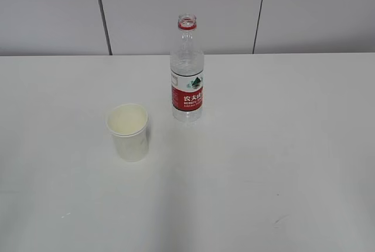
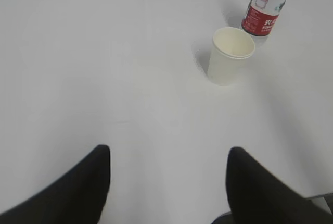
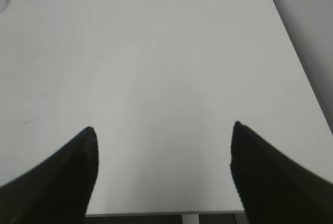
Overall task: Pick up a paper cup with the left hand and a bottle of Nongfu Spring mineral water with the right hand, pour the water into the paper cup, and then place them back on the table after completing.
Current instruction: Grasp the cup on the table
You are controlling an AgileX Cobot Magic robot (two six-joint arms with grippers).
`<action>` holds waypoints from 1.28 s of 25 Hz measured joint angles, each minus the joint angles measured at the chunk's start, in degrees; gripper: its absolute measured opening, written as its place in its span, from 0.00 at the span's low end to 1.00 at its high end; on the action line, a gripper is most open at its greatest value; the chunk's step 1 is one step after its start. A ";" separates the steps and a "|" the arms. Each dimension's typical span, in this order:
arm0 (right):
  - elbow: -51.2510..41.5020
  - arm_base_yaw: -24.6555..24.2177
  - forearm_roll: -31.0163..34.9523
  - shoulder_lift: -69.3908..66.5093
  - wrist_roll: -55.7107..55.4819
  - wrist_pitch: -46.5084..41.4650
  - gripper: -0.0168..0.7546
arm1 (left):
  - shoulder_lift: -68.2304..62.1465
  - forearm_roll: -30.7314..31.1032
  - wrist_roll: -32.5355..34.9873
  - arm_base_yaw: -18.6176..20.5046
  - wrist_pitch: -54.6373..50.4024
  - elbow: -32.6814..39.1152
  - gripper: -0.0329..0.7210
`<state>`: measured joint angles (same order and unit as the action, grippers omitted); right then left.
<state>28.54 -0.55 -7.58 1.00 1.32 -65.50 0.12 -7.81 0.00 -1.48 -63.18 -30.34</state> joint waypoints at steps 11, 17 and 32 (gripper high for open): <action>0.00 0.00 0.00 0.00 0.00 0.00 0.78 | 0.00 0.00 0.00 0.00 0.00 0.00 0.62; 0.00 0.00 0.00 0.00 0.00 0.00 0.78 | 0.00 0.00 0.00 0.00 0.00 0.00 0.62; 0.00 0.00 0.00 0.00 0.00 0.00 0.78 | 0.00 0.00 0.00 0.00 0.00 0.00 0.62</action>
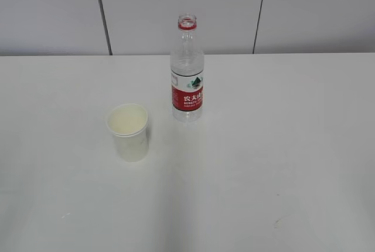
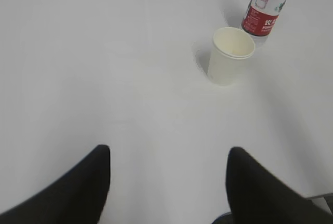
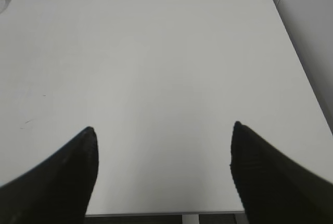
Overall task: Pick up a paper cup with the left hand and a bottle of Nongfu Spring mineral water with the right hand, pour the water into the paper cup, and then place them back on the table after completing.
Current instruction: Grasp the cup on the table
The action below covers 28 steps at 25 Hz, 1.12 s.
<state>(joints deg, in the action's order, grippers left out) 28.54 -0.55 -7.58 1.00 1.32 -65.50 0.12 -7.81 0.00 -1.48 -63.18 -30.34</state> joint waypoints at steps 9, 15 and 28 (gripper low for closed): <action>1.10 0.00 4.54 -2.50 6.36 6.71 0.78 | -0.58 -0.25 0.00 0.00 1.59 -0.36 0.64; 1.20 0.38 13.35 -11.56 13.78 26.31 0.78 | -4.95 -2.12 2.21 0.00 16.94 -0.64 0.64; 1.47 7.81 26.24 -46.18 26.47 57.96 0.78 | -38.28 -14.19 14.88 -4.95 59.39 5.74 0.64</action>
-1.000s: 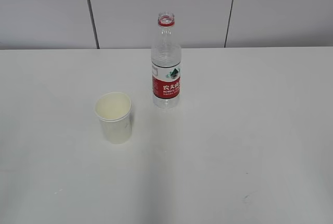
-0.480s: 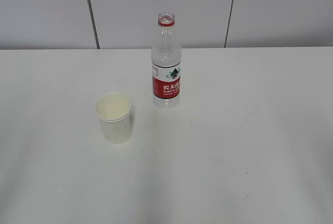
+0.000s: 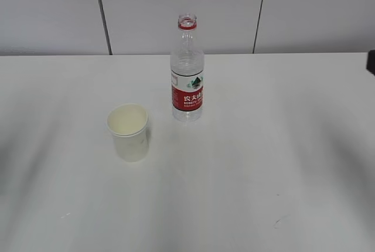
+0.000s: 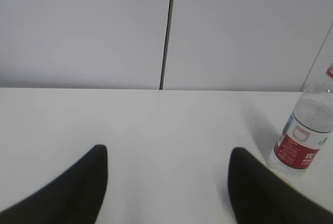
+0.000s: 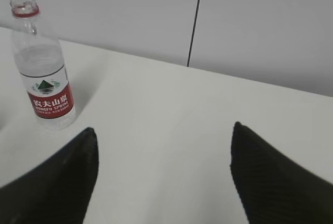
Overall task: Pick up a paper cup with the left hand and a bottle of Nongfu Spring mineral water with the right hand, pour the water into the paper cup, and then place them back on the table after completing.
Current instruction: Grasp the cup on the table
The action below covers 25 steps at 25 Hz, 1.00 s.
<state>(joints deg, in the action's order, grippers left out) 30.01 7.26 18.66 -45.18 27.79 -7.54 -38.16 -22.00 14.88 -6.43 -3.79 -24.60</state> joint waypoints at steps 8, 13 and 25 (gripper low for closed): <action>1.76 8.08 -1.58 -22.28 -3.02 18.85 0.78 | -19.10 0.75 0.17 -14.78 21.78 3.36 0.64; 2.25 9.56 -17.38 -30.85 -19.55 27.32 0.78 | -32.06 6.14 -2.78 -17.22 34.16 4.82 0.65; 2.58 9.66 -32.87 -45.82 -31.83 44.58 0.78 | -54.02 24.32 -15.95 -17.34 59.41 8.52 0.65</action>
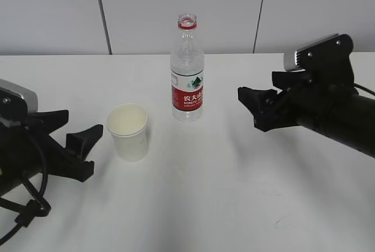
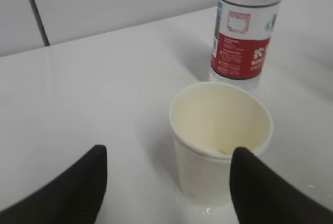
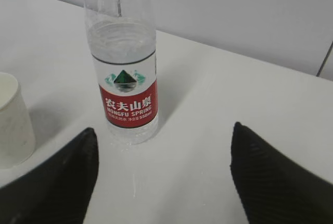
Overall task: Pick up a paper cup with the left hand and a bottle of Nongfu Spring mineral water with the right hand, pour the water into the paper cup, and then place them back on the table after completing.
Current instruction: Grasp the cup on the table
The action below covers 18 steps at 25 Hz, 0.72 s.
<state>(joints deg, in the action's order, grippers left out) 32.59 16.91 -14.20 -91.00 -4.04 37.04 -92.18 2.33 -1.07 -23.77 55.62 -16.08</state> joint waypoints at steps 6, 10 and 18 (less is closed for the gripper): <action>0.69 0.00 -2.50 -7.01 -0.90 5.58 0.78 | -7.88 8.33 -2.21 2.18 6.85 0.00 0.65; 2.64 0.00 -3.91 -9.32 -0.99 6.45 0.78 | -11.06 18.09 -5.46 8.01 9.42 0.00 0.65; 4.36 0.00 -4.99 -12.28 -1.03 7.94 0.78 | -15.07 27.87 -7.29 13.82 9.82 -0.31 0.66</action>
<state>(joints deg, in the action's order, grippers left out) 36.95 16.91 -19.19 -103.29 -5.07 44.98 -107.25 30.20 -8.36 -9.95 65.44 -16.40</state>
